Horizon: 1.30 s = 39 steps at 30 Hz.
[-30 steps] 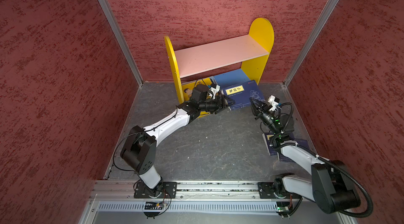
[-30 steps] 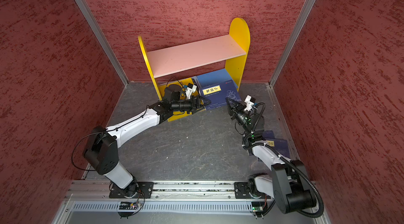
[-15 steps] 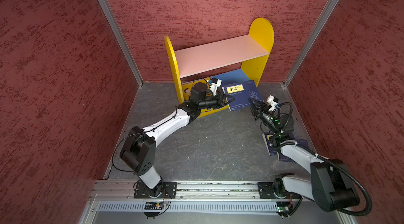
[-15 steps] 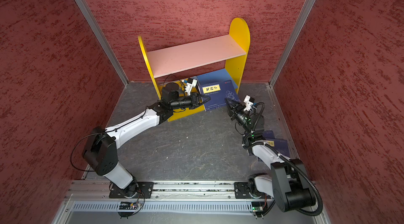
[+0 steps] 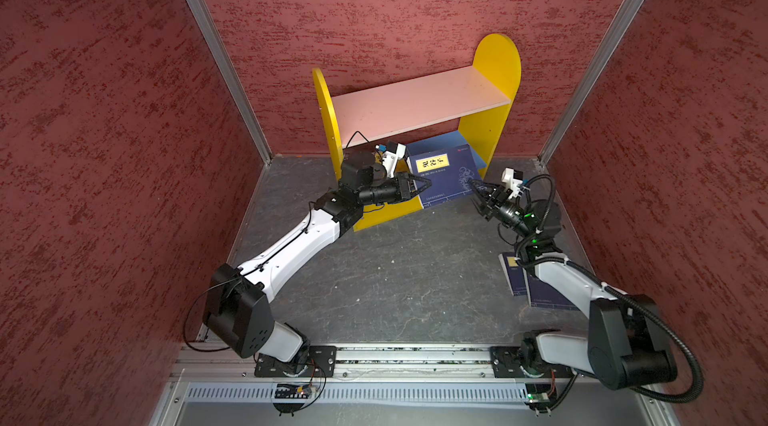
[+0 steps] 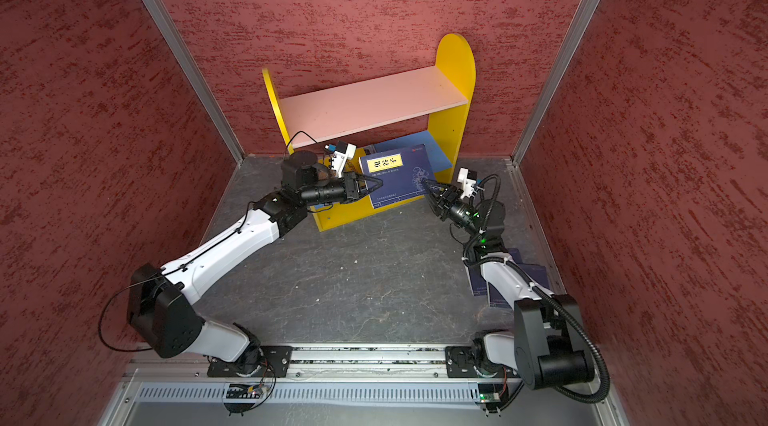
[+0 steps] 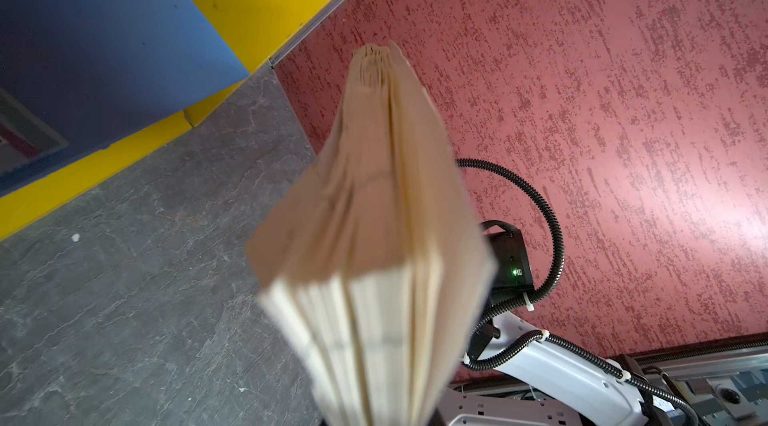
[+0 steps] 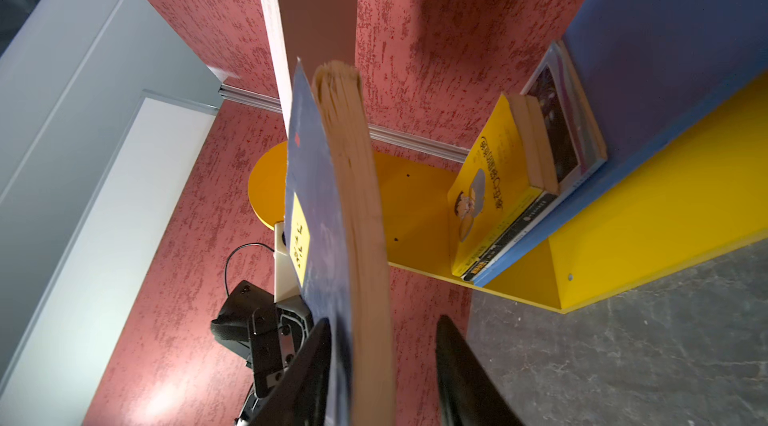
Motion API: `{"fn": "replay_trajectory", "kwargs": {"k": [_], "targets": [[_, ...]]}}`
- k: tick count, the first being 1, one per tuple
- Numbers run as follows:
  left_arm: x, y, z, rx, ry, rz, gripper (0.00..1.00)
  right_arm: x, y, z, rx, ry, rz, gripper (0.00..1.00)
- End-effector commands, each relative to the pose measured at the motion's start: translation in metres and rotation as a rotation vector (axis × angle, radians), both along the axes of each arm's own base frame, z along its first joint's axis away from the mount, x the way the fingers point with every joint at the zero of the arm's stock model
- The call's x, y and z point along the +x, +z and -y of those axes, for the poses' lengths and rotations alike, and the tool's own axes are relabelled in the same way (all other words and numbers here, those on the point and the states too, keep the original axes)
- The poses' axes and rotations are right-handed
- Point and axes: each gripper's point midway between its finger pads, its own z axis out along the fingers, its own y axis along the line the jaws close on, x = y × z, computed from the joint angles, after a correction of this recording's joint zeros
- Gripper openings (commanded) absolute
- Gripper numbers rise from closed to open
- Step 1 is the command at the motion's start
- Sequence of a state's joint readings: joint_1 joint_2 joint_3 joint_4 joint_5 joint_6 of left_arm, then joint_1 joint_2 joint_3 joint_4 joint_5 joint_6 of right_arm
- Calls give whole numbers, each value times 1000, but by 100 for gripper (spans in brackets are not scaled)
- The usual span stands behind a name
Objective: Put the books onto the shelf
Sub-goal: 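Insert the dark blue book onto the blue shelf with the right gripper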
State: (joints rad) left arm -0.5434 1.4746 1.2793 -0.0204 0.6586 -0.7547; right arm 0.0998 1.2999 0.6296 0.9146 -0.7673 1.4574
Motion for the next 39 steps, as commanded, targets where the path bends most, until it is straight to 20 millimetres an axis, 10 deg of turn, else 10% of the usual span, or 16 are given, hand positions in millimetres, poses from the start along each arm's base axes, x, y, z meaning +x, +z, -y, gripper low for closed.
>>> {"fn": "replay_trajectory", "kwargs": {"k": [1, 14, 19, 23, 32, 39], "targets": [[-11, 24, -11, 5, -29, 89, 0, -8, 10, -12, -37, 115, 41, 33], [-6, 35, -22, 21, -12, 127, 1, -4, 20, -15, -74, 128, 59, 9], [-5, 52, -36, 24, 75, 169, 30, 6, 14, -11, -89, 77, 29, 7], [-12, 59, -65, 109, 193, 212, 56, 20, 9, -10, -87, 63, 7, 7], [-43, 83, -154, 216, 477, 296, 82, 62, 20, -23, -115, 71, 32, 6], [-57, 43, -233, 364, 778, 231, 99, 87, 21, -64, -68, 139, 55, 6]]}}
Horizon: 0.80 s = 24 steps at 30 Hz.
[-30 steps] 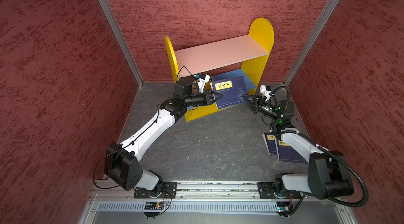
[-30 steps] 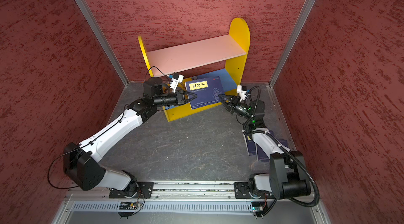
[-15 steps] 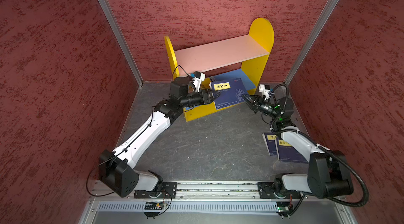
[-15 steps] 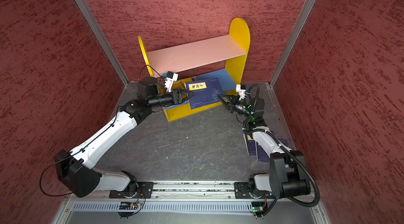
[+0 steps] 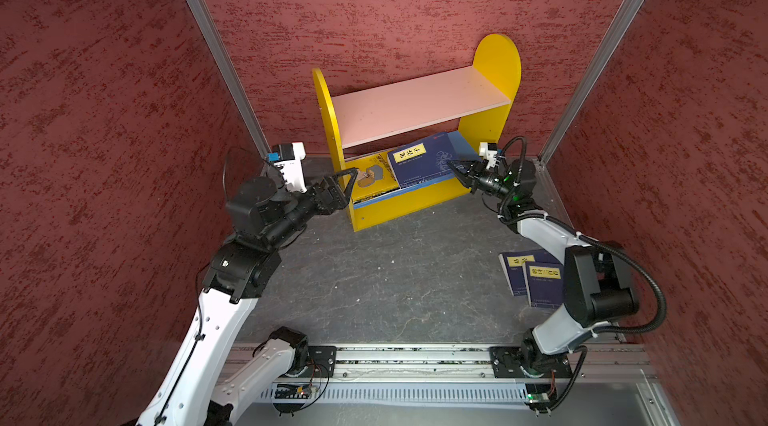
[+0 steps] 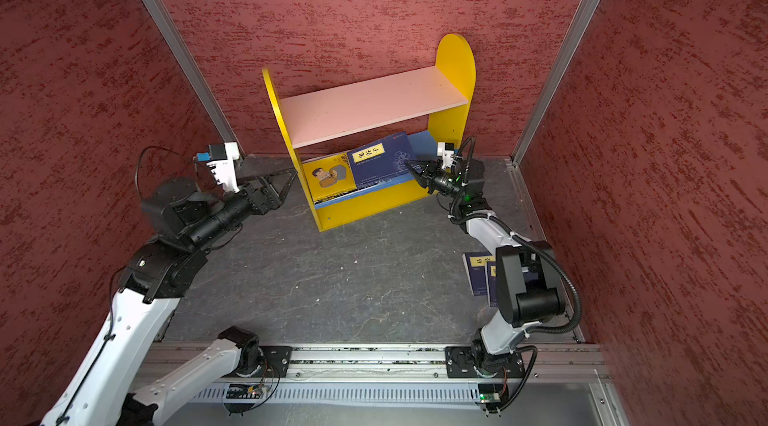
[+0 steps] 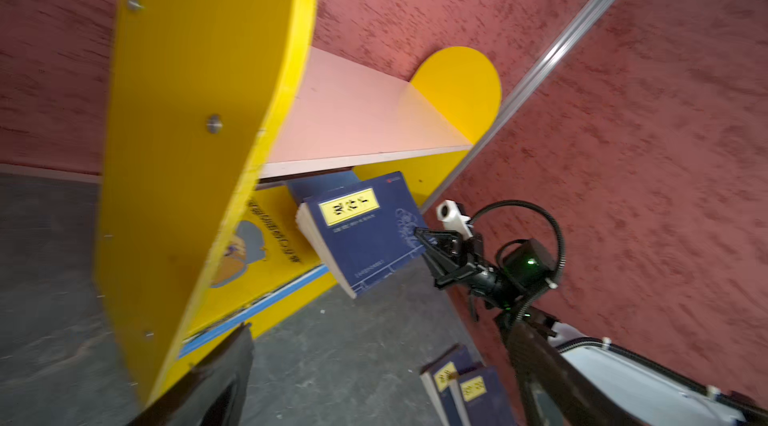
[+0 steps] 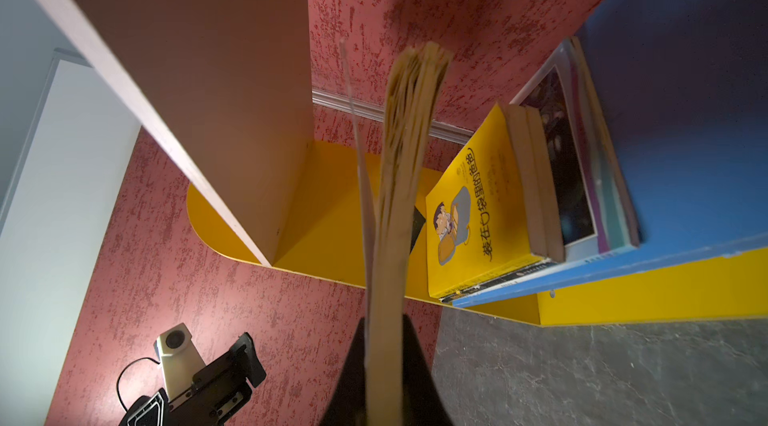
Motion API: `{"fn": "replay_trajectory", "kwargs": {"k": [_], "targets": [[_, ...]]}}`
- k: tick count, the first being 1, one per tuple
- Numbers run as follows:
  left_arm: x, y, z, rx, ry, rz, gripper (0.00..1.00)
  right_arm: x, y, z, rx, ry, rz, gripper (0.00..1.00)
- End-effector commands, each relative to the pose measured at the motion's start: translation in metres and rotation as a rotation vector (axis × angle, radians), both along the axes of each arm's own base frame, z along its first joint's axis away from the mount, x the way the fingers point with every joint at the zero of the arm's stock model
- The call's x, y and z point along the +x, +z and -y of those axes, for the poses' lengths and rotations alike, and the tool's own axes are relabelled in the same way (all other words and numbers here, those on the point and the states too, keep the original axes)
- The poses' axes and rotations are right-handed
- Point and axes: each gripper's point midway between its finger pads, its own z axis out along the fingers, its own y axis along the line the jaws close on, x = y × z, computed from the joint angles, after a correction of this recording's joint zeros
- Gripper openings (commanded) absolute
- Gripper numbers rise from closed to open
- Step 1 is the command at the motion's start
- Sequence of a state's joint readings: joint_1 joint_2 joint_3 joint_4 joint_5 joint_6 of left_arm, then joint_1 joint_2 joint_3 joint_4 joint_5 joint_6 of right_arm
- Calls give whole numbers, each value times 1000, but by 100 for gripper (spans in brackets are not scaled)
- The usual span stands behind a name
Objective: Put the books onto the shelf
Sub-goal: 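Insert the dark blue book onto the blue shelf with the right gripper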
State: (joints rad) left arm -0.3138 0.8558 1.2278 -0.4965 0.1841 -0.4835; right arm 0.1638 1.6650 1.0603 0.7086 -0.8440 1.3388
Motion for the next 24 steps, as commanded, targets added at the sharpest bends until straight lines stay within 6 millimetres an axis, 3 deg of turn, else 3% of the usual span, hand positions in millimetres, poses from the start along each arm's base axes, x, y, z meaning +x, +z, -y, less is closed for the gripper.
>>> {"fn": "replay_trajectory", "kwargs": {"k": [1, 5, 11, 24], "targets": [[3, -51, -37, 103, 192, -125, 99, 6, 25, -24, 46, 23, 101, 6], [-1, -82, -52, 121, 262, -184, 99, 12, 24, -52, 54, 40, 119, 7], [7, -113, -54, 126, 286, -246, 99, 27, 17, -74, 80, 21, 127, 7], [40, -138, -41, 113, 251, -283, 99, 44, -2, -105, 43, 20, 109, 8]]}}
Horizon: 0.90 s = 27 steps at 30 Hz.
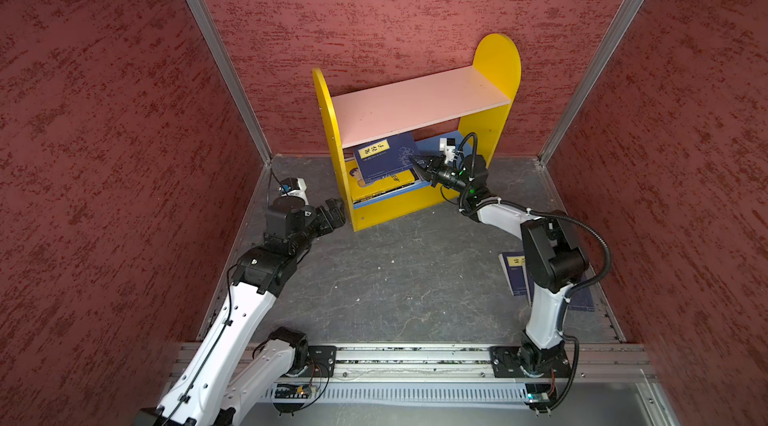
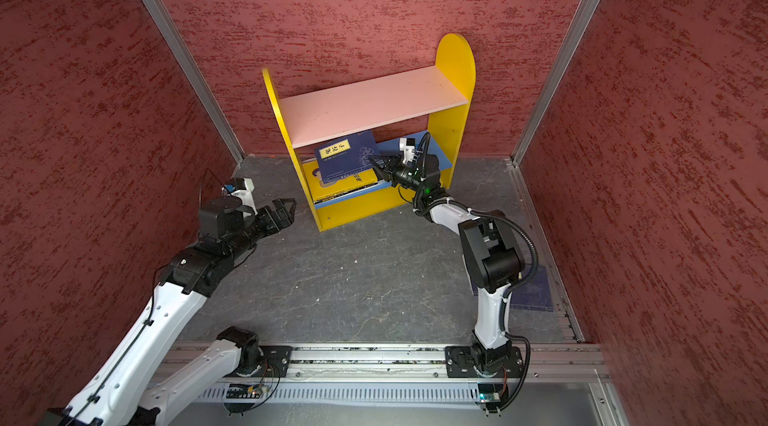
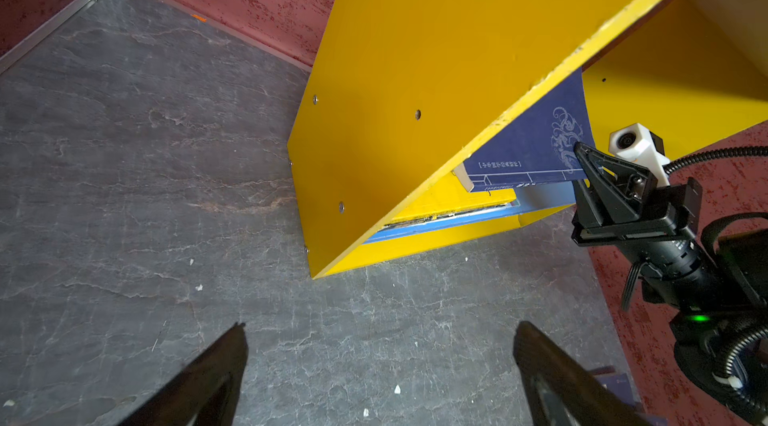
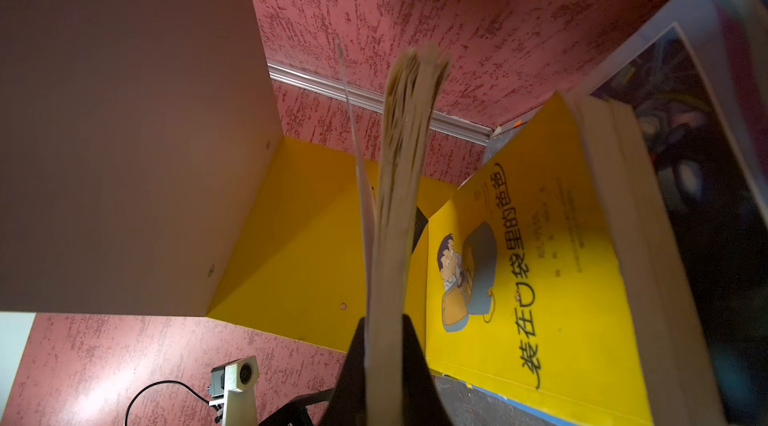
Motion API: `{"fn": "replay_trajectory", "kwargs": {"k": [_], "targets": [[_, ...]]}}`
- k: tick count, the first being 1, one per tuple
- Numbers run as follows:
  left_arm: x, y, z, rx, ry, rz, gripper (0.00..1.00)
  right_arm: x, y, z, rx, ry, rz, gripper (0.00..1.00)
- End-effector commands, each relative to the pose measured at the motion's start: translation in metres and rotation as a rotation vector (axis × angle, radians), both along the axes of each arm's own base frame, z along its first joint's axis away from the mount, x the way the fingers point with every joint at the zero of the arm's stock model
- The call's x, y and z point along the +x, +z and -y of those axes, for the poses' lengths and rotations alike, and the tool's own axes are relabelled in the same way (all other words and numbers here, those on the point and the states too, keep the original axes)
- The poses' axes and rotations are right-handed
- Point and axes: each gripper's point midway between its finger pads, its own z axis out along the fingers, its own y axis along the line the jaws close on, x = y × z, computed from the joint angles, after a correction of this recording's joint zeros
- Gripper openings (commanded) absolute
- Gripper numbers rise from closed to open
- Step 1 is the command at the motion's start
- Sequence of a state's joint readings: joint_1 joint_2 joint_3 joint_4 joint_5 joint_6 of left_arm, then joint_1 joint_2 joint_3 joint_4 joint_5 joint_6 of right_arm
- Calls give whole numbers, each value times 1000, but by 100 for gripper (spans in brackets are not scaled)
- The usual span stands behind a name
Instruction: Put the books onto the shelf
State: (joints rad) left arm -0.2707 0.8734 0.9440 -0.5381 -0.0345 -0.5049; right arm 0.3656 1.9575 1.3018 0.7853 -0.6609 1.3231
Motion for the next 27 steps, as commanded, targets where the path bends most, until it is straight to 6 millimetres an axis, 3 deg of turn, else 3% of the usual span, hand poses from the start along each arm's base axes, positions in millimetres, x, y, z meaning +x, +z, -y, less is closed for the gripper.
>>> {"fn": "replay_trajectory", "kwargs": {"k": [1, 15, 27], "targets": [[13, 6, 4, -26, -8, 36, 99, 2, 19, -13, 19, 2, 73, 8], [41, -8, 9, -99, -5, 16, 99, 8, -9, -40, -34, 38, 33, 8], [55, -16, 15, -125, -31, -8, 99, 6, -21, -41, -101, 36, 18, 8]]}}
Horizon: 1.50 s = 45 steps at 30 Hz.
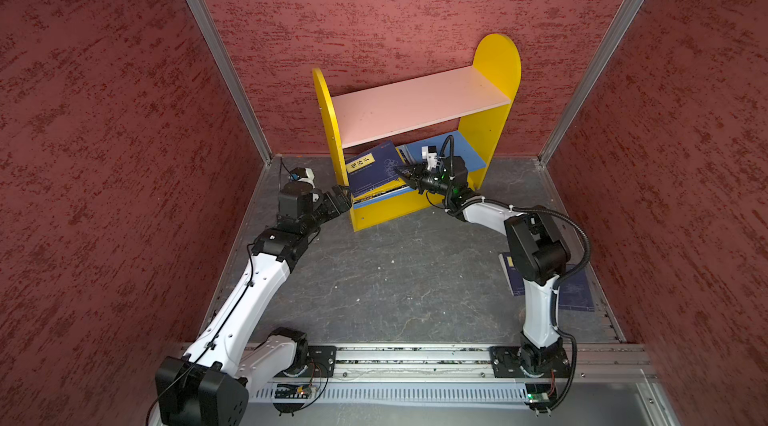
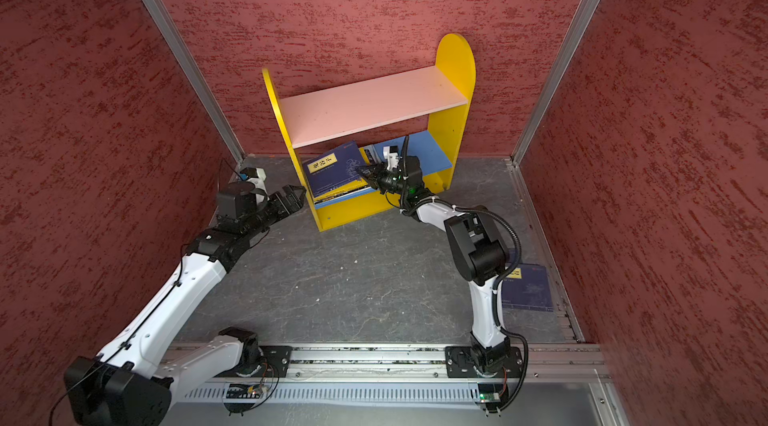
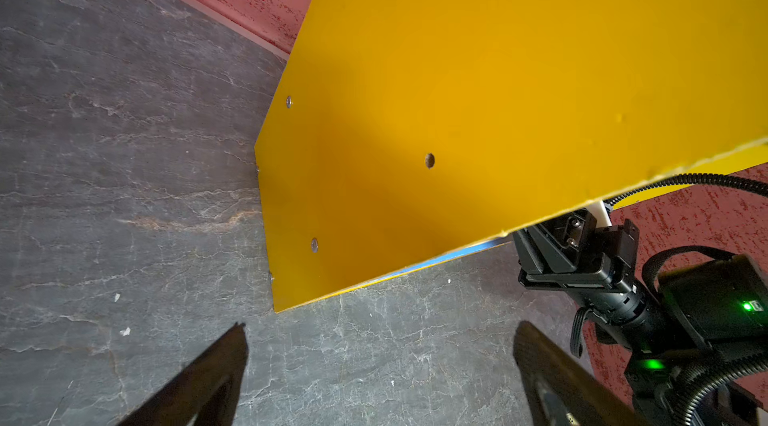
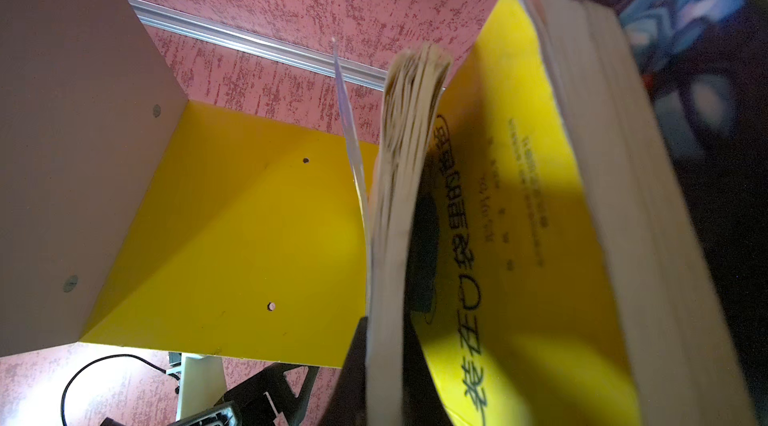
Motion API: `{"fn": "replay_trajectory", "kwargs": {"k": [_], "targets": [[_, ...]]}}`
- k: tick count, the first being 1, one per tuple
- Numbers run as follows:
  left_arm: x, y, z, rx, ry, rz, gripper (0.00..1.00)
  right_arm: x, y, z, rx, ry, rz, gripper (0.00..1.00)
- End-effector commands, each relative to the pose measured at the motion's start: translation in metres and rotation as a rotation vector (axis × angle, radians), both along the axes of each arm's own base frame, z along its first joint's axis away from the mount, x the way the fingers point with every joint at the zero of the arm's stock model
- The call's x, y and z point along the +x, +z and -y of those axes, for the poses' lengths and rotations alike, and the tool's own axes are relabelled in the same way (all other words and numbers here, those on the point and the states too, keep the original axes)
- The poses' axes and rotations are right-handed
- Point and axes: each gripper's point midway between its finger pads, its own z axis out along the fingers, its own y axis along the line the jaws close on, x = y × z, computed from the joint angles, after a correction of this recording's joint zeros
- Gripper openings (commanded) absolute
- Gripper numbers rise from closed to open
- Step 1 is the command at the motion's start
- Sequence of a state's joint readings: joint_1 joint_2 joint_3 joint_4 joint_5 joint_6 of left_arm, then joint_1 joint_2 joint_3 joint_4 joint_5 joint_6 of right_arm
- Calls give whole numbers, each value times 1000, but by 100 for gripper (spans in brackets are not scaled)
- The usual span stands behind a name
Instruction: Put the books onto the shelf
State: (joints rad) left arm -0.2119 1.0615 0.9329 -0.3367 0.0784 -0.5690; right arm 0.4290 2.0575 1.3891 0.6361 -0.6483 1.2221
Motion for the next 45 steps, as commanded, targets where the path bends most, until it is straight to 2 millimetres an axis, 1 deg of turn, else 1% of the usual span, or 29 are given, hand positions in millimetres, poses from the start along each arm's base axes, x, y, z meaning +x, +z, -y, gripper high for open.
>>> {"fn": "replay_trajectory", "kwargs": {"k": [1, 6, 11, 14, 18, 22, 27, 31, 34, 45], "targets": [[5, 4, 4, -24, -18, 15, 99, 2, 25, -2, 12, -9, 79, 8], [10, 1, 7, -46, -20, 14, 99, 2, 23, -2, 16, -14, 74, 8], [15, 0, 10, -56, -25, 15, 99, -1, 23, -9, 19, 1, 70, 9], [18, -1, 11, -61, -25, 11, 99, -3, 19, -12, 16, 5, 61, 8], [23, -4, 14, -64, -29, 5, 100, -3, 18, -14, 16, -1, 59, 8], [29, -10, 15, -57, -10, -8, 99, -2, 15, -12, 7, -12, 56, 8], [41, -20, 12, -26, 55, -30, 99, -4, 11, -12, -1, -3, 46, 9], [48, -28, 18, -9, 66, -55, 99, -5, 12, -11, -11, 4, 50, 8], [52, -32, 21, -14, 68, -67, 99, -4, 11, -11, -11, 4, 49, 9], [62, -46, 17, -4, 112, -116, 99, -1, 6, -7, -14, -16, 34, 8]]}}
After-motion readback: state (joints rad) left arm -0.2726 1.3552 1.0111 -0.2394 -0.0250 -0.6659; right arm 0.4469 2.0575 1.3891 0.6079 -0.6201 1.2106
